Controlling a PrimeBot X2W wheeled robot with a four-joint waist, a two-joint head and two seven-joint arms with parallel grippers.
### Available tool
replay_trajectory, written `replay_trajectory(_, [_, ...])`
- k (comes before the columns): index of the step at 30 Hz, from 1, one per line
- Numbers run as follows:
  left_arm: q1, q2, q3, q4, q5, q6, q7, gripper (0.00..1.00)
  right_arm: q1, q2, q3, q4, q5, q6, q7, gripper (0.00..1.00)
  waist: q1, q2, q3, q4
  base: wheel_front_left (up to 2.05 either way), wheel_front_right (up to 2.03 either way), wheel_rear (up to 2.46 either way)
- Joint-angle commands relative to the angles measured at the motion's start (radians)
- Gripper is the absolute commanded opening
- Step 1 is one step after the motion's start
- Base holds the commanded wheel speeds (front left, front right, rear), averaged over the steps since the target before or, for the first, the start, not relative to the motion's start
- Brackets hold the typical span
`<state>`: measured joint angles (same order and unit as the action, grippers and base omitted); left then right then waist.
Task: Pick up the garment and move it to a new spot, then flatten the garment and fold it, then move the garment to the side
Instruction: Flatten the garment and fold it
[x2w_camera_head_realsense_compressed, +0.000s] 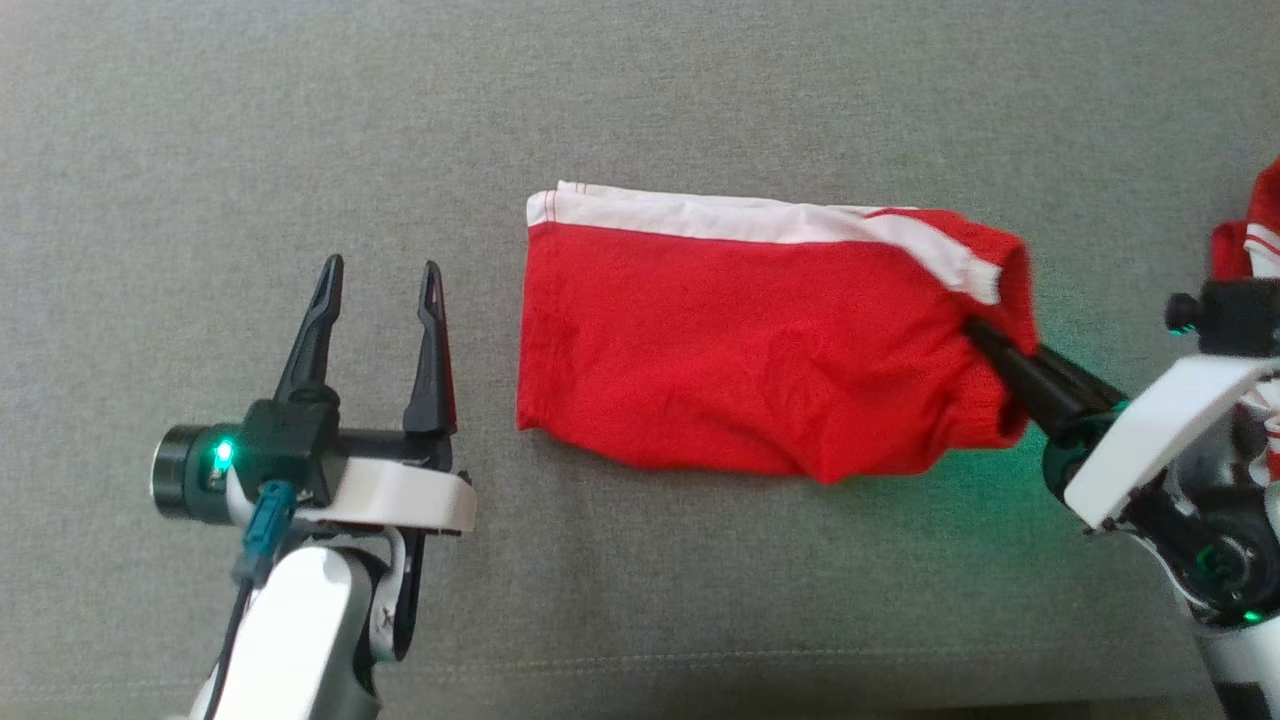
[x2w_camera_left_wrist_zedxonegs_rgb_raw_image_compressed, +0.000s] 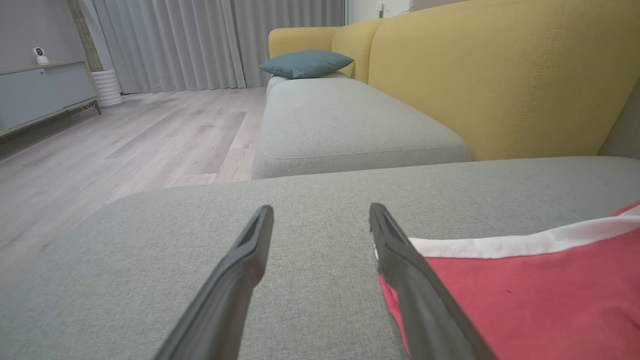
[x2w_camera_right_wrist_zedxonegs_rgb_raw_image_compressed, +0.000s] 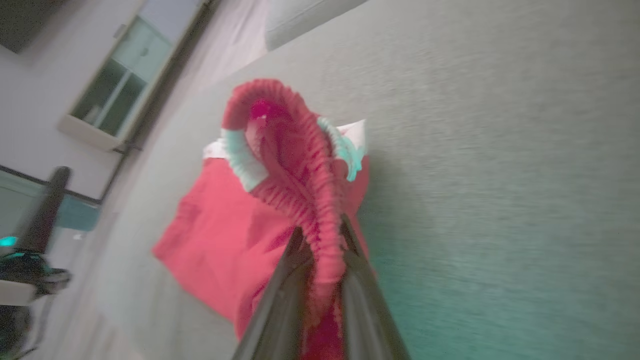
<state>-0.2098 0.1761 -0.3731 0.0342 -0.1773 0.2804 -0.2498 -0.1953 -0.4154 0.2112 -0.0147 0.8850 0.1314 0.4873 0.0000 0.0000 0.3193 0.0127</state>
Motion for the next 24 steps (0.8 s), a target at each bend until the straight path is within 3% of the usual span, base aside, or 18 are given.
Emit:
replay_trajectory(1, [-0.018, 0.018, 0.034, -0.032, 0.009, -0.003, -0.010, 1.00, -0.022, -0.006, 0.011, -0.055, 0.074, -0.001, 0.042, 0.00, 0.0000, 0.0000, -0.003, 0.001, 0.00, 0.00, 0.00])
replay_trajectory(6, [-0.022, 0.017, 0.024, -0.031, 0.006, -0.007, -0.010, 1.00, -0.103, 0.071, 0.050, -0.088, 0.275, -0.001, 0.177, 0.00, 0.0000, 0.0000, -0.004, 0.015, 0.00, 0.00, 0.00])
replay_trajectory(10, [-0.033, 0.009, 0.012, -0.030, 0.004, -0.011, -0.009, 1.00, -0.175, 0.170, 0.105, -0.019, 0.349, -0.001, 0.236, 0.00, 0.0000, 0.0000, 0.006, 0.043, 0.00, 0.00, 0.00])
replay_trajectory(15, [-0.051, -0.007, -0.005, -0.025, 0.004, -0.015, -0.010, 1.00, -0.264, 0.269, 0.175, 0.134, 0.315, -0.001, 0.223, 0.00, 0.0000, 0.0000, 0.029, 0.087, 0.00, 0.00, 0.00])
replay_trajectory(22, [-0.067, -0.026, -0.017, -0.015, 0.006, -0.016, -0.011, 1.00, -0.355, 0.307, 0.228, 0.315, 0.188, -0.001, 0.071, 0.00, 0.0000, 0.0000, 0.045, 0.124, 0.00, 0.00, 0.00])
replay_trajectory(23, [-0.067, -0.028, -0.016, -0.014, 0.004, -0.017, -0.011, 1.00, -0.363, 0.310, 0.239, 0.326, 0.175, -0.001, 0.045, 0.86, 0.0000, 0.0000, 0.046, 0.125, 0.00, 0.00, 0.00])
replay_trajectory(24, [-0.067, -0.027, -0.015, -0.013, 0.004, -0.017, -0.011, 1.00, -0.372, 0.307, 0.260, 0.326, 0.149, -0.001, 0.015, 1.00, 0.0000, 0.0000, 0.045, 0.125, 0.00, 0.00, 0.00])
